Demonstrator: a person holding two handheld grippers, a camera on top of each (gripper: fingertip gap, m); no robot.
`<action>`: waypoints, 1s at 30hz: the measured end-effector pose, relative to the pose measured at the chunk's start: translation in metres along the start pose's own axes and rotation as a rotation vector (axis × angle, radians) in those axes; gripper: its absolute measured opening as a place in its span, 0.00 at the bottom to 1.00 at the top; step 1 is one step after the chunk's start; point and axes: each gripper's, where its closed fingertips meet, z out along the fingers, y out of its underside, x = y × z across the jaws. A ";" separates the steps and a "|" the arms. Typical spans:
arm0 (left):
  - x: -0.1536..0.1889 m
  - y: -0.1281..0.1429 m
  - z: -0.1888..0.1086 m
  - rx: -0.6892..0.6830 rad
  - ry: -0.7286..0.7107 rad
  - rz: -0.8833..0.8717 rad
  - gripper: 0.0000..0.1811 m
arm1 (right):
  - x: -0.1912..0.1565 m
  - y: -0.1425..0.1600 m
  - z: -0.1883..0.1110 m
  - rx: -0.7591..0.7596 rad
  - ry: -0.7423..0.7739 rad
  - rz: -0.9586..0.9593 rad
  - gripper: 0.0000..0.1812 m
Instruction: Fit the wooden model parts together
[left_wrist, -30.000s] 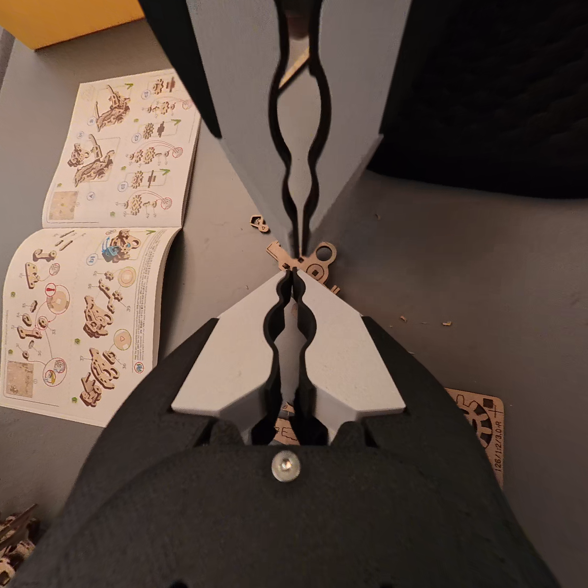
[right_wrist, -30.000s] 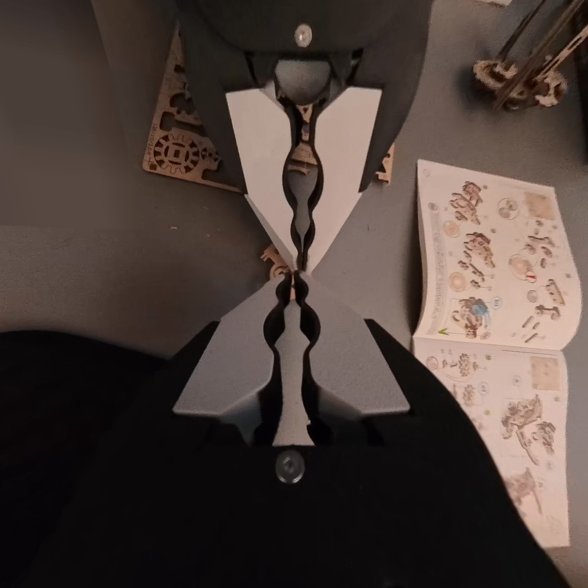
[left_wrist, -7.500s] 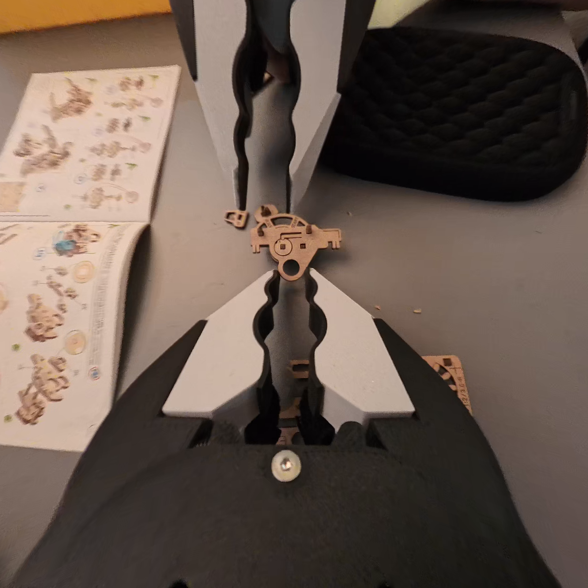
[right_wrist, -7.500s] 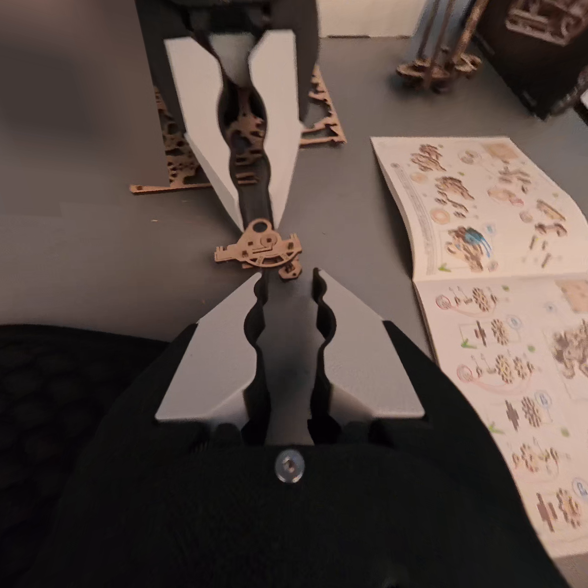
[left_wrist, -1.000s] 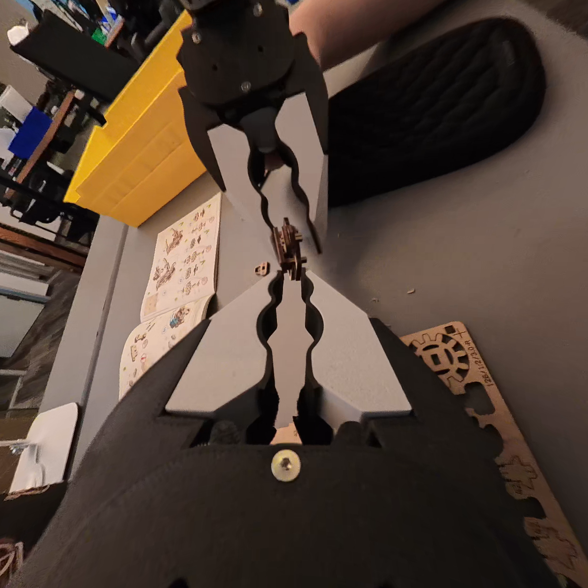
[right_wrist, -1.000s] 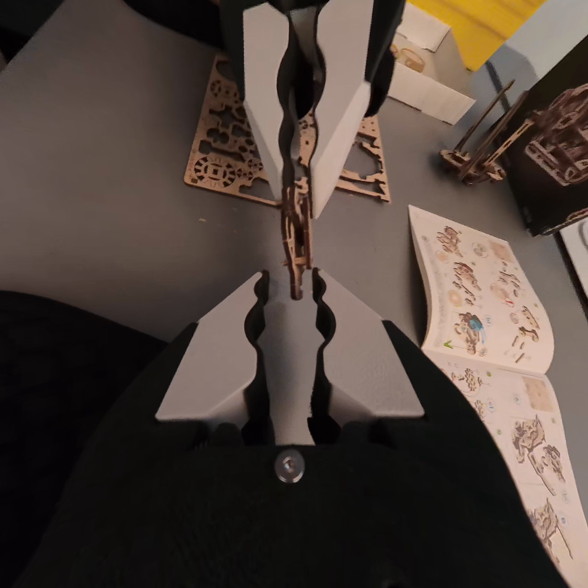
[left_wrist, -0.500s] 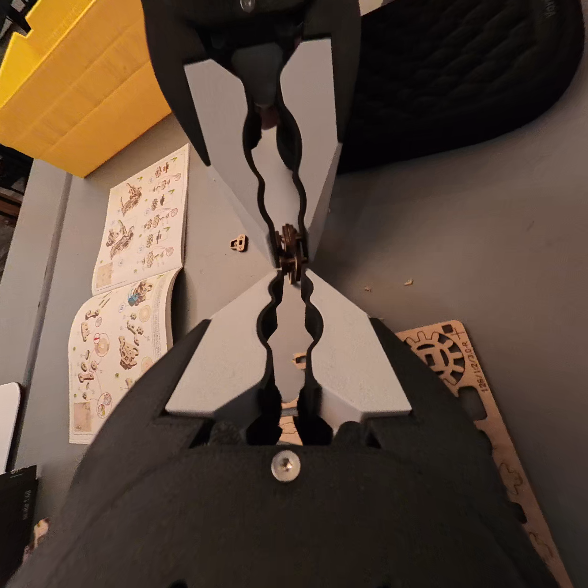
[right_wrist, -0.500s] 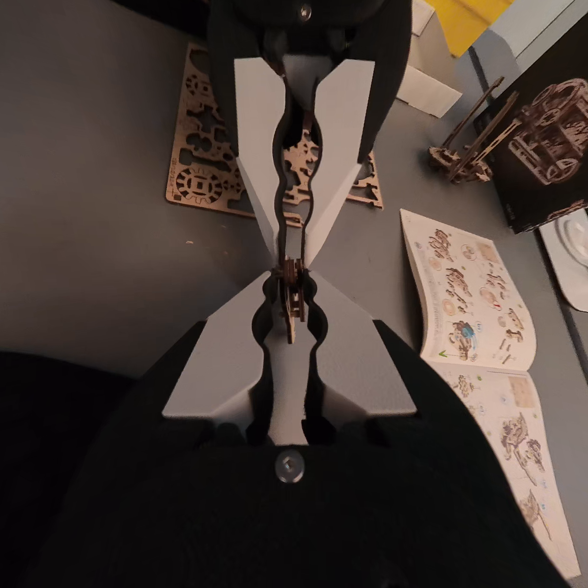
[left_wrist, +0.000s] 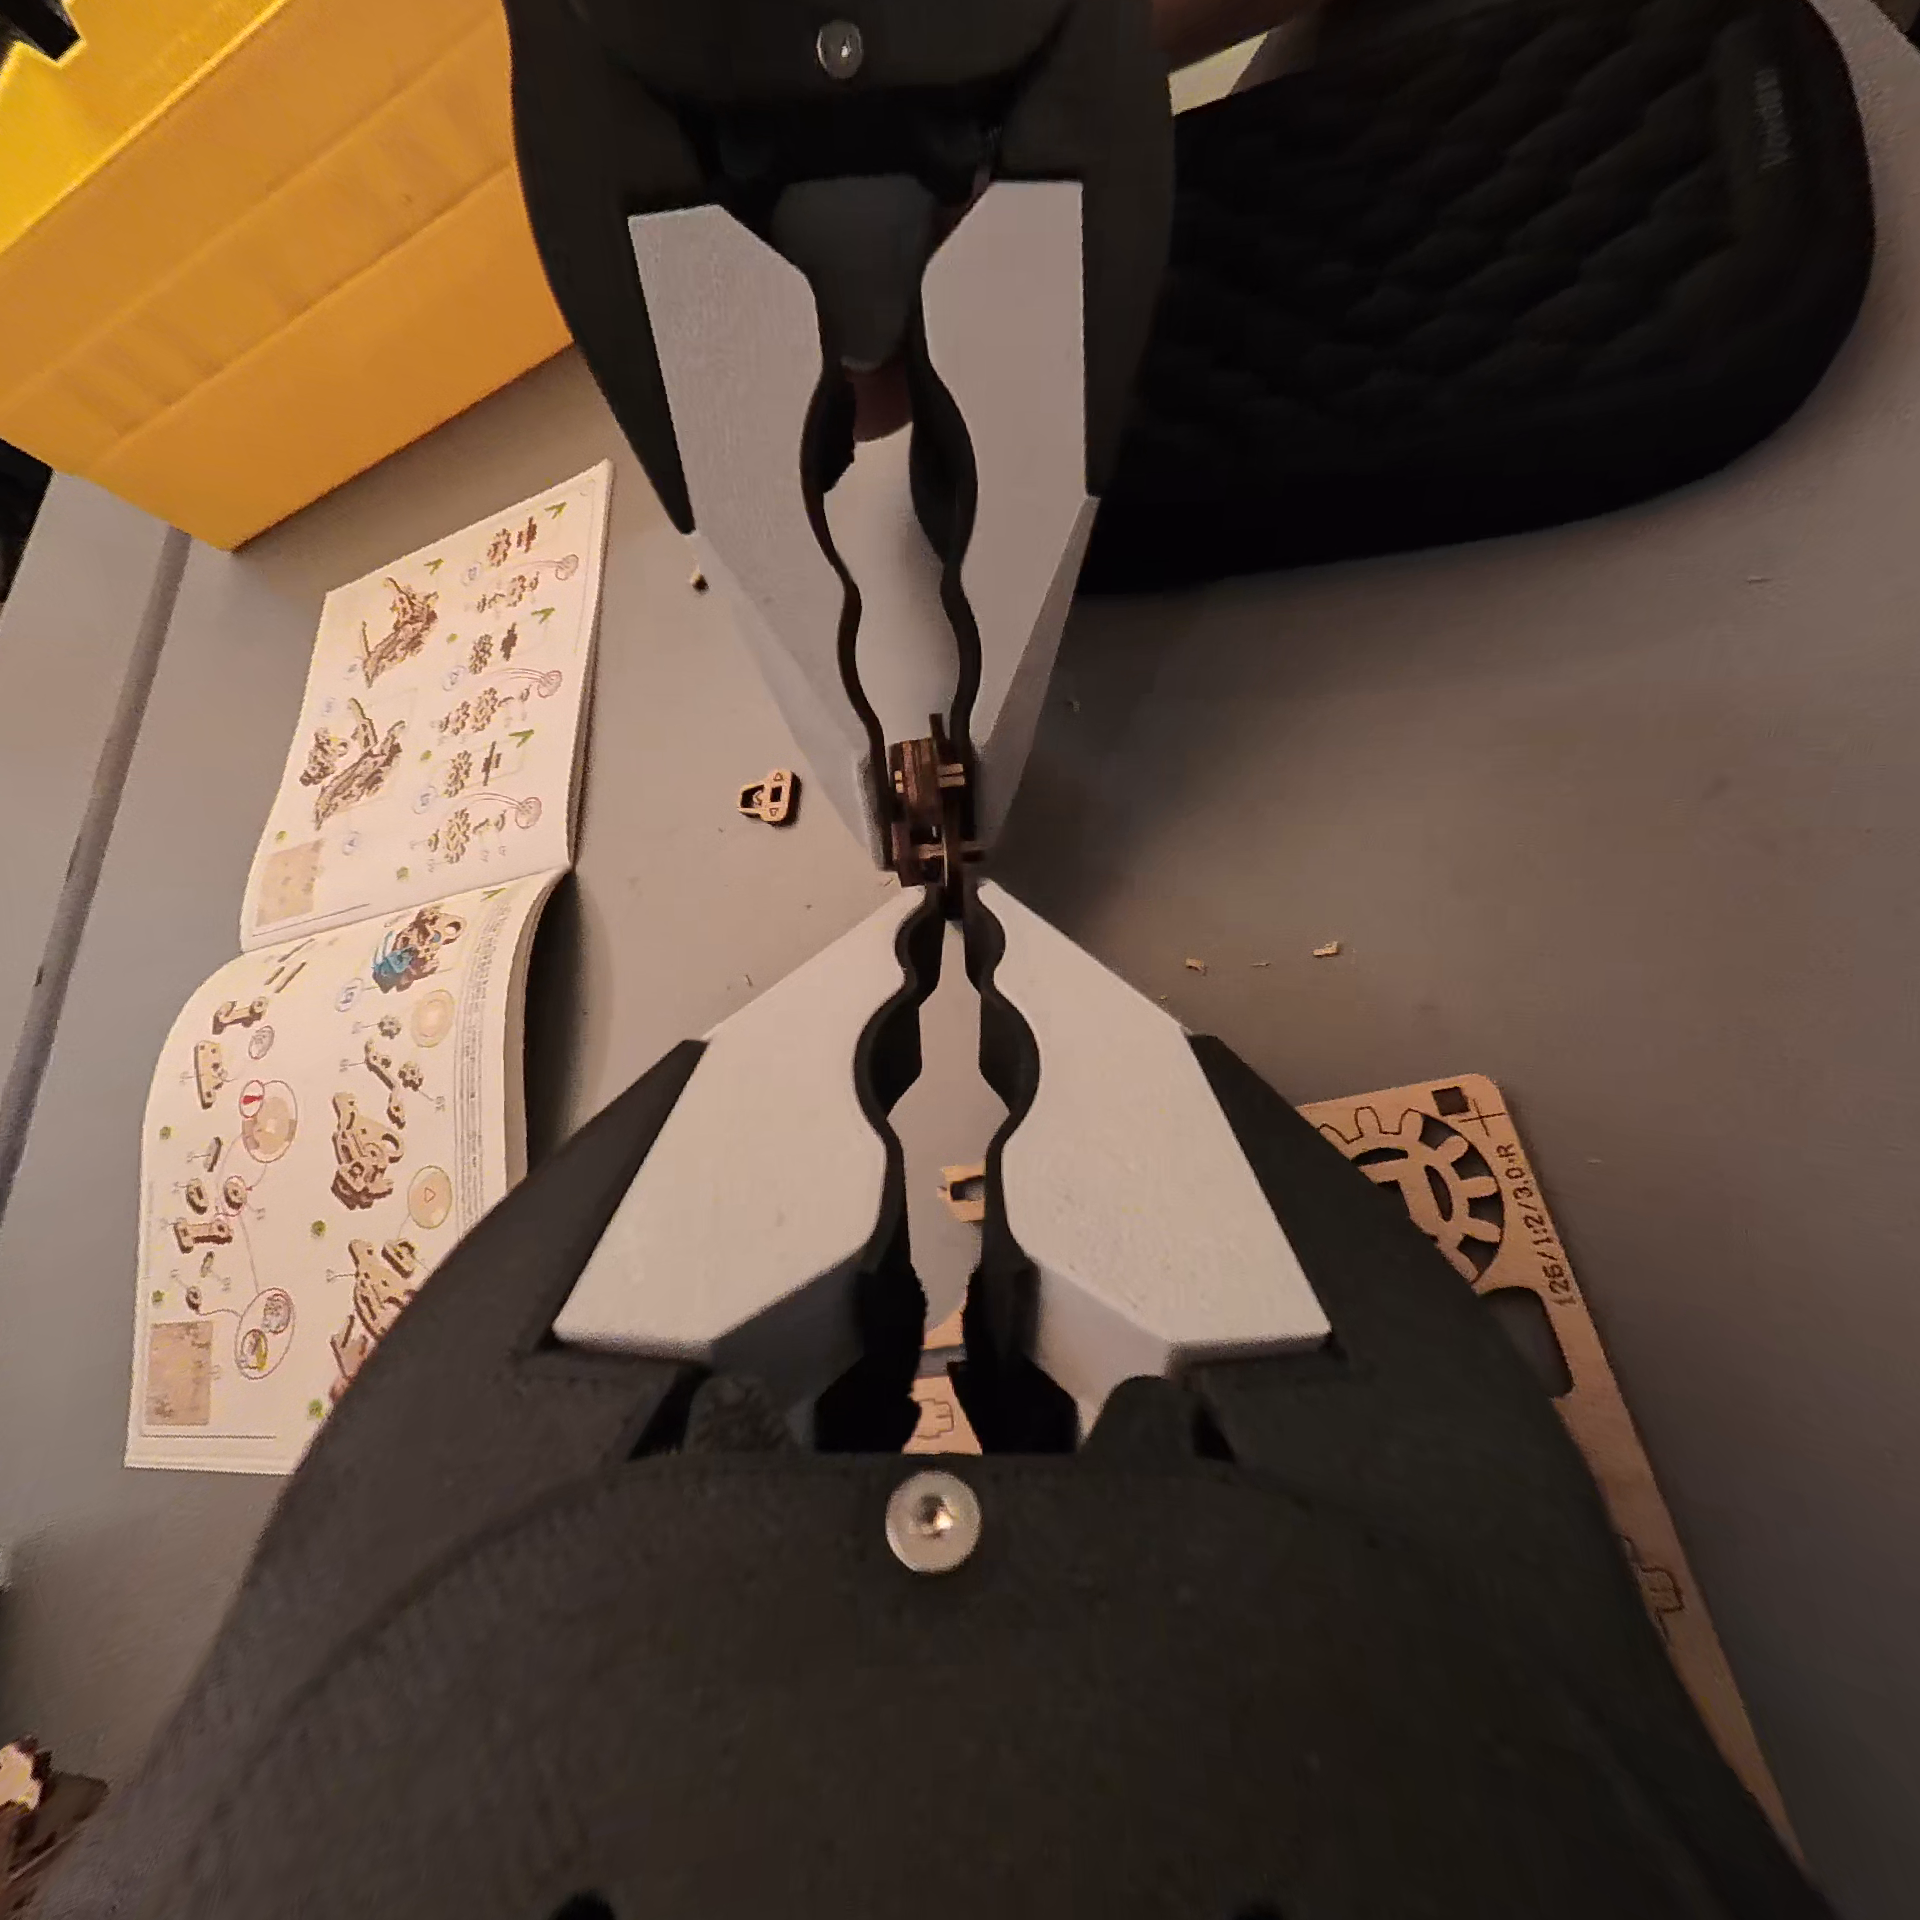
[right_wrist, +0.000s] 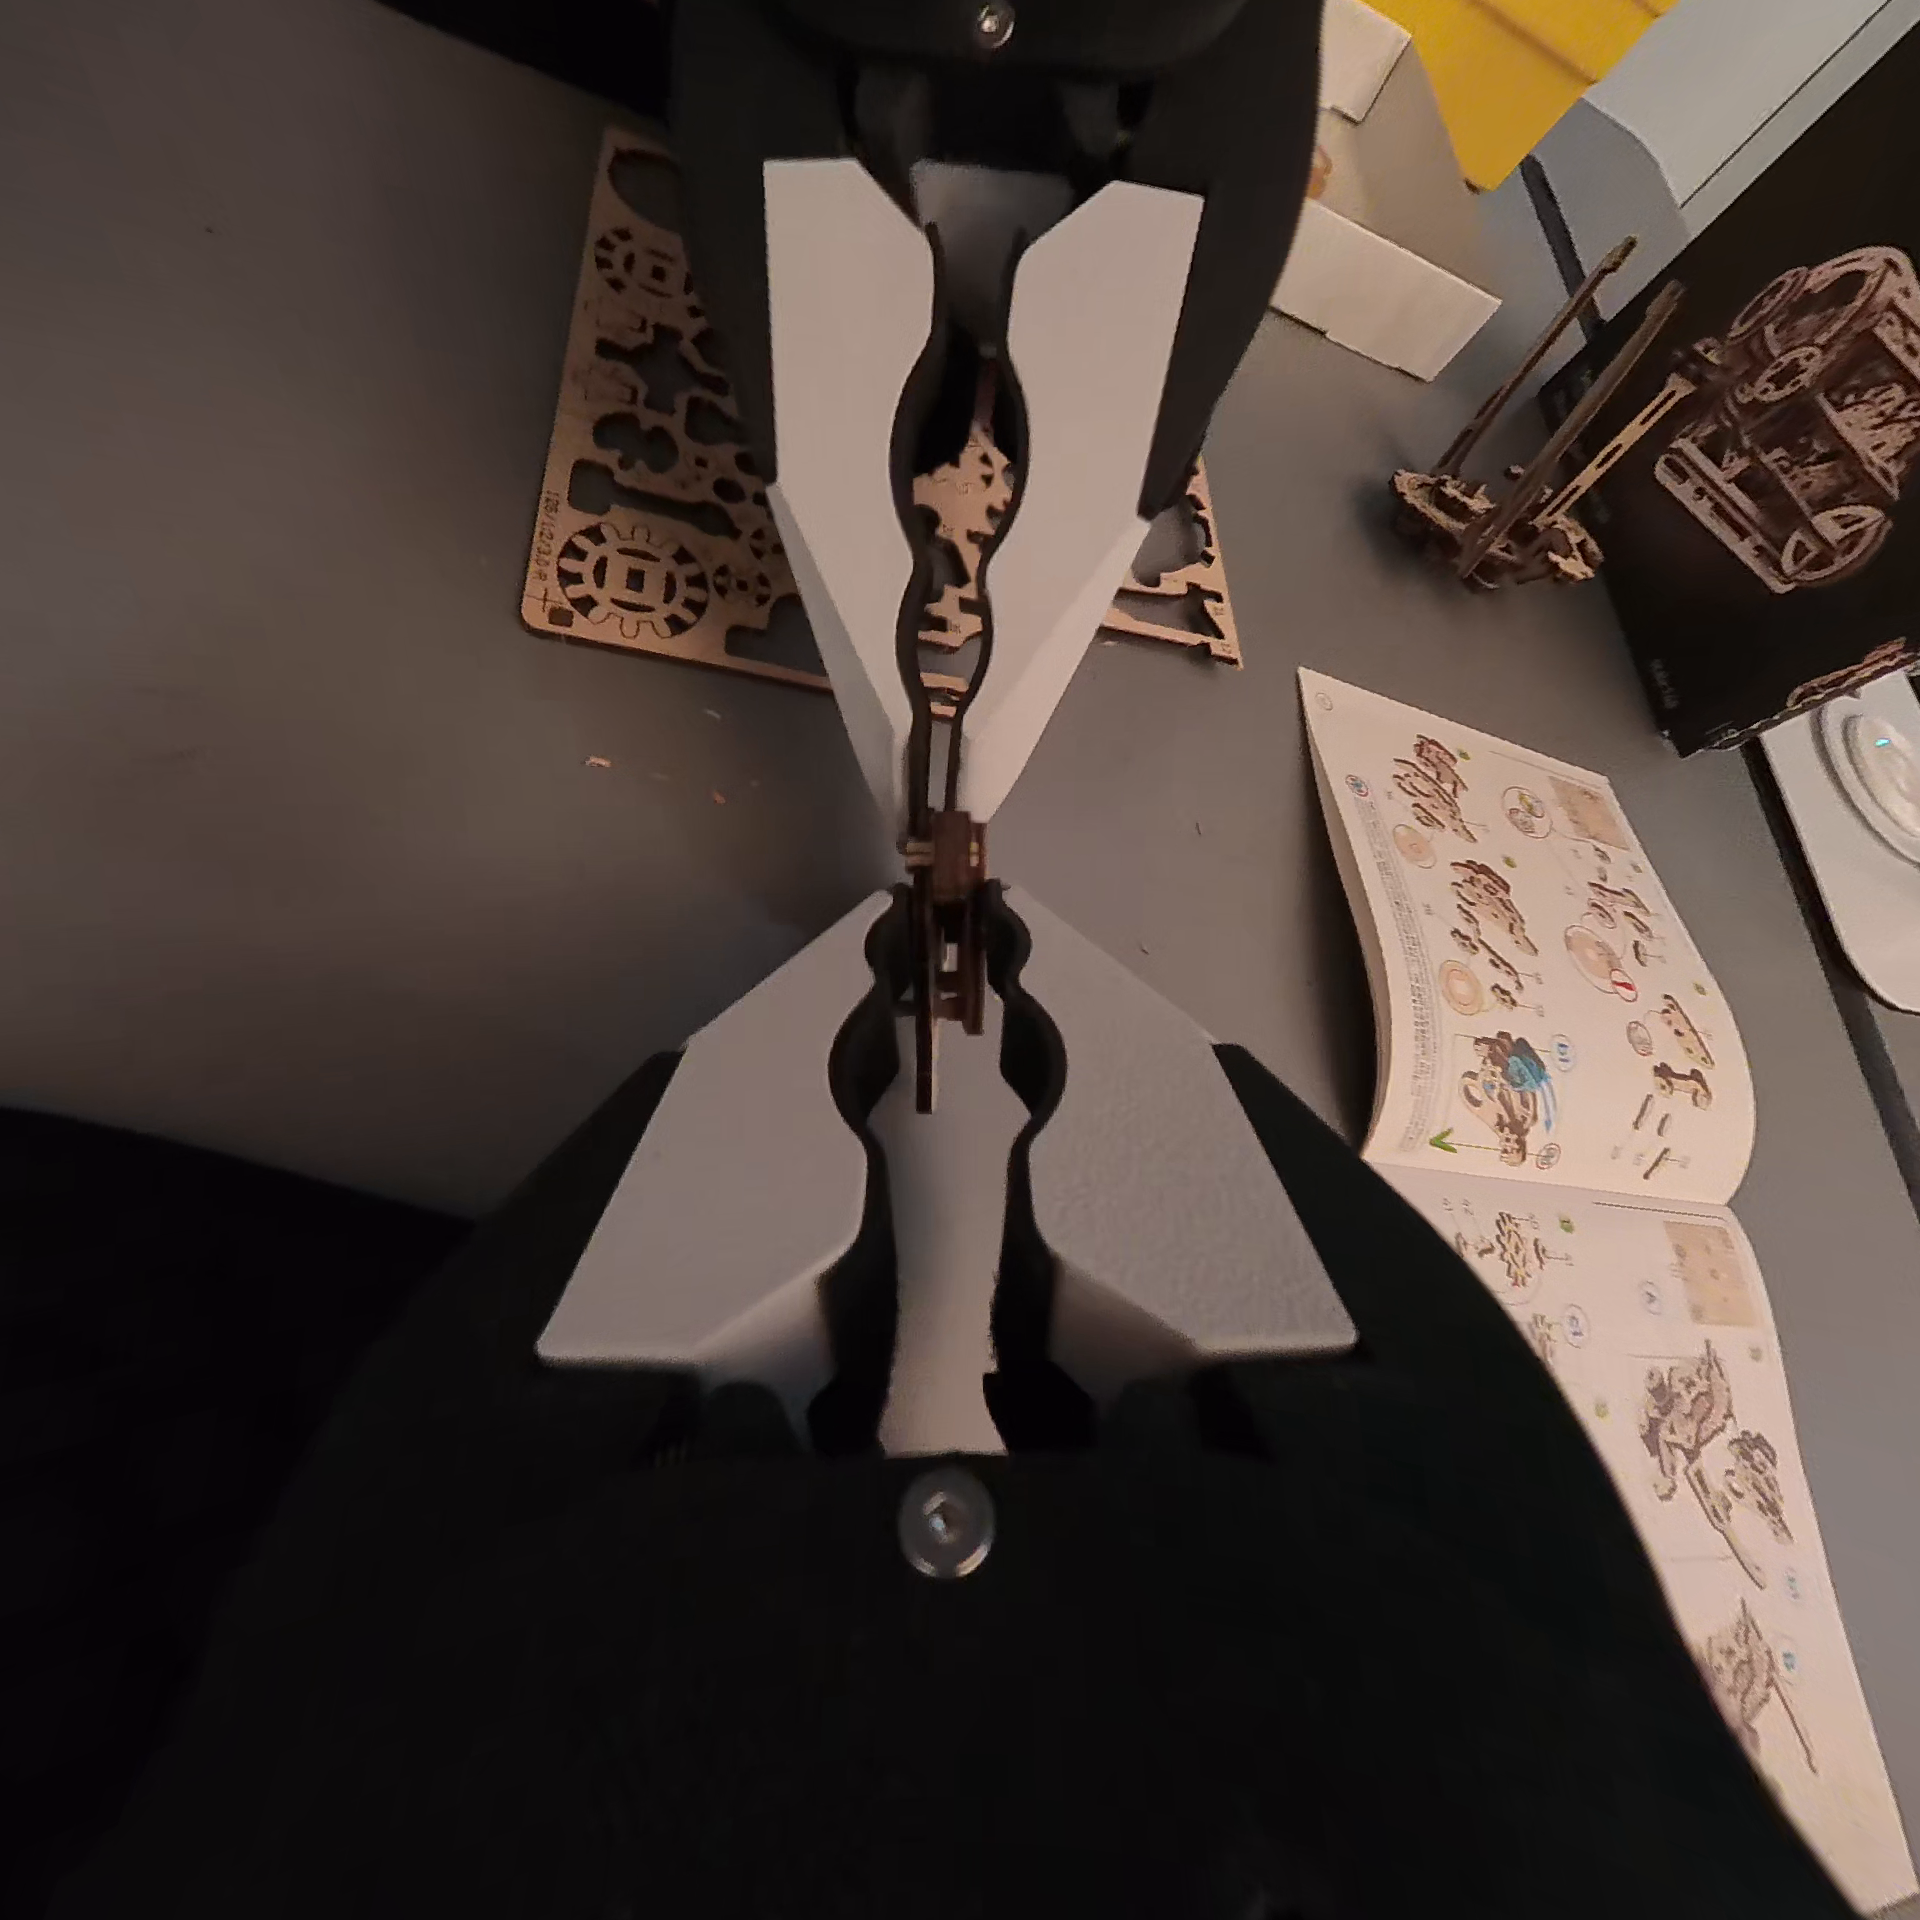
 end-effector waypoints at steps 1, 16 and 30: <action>0.000 0.000 0.001 0.000 -0.005 0.005 0.01 | 0.000 0.000 0.000 -0.002 -0.001 0.000 0.06; 0.000 -0.002 0.000 -0.018 -0.058 0.074 0.06 | -0.003 0.000 0.001 -0.021 0.008 -0.028 0.05; 0.004 -0.002 -0.001 -0.026 0.003 0.049 0.06 | -0.007 -0.001 0.001 -0.046 -0.030 0.022 0.06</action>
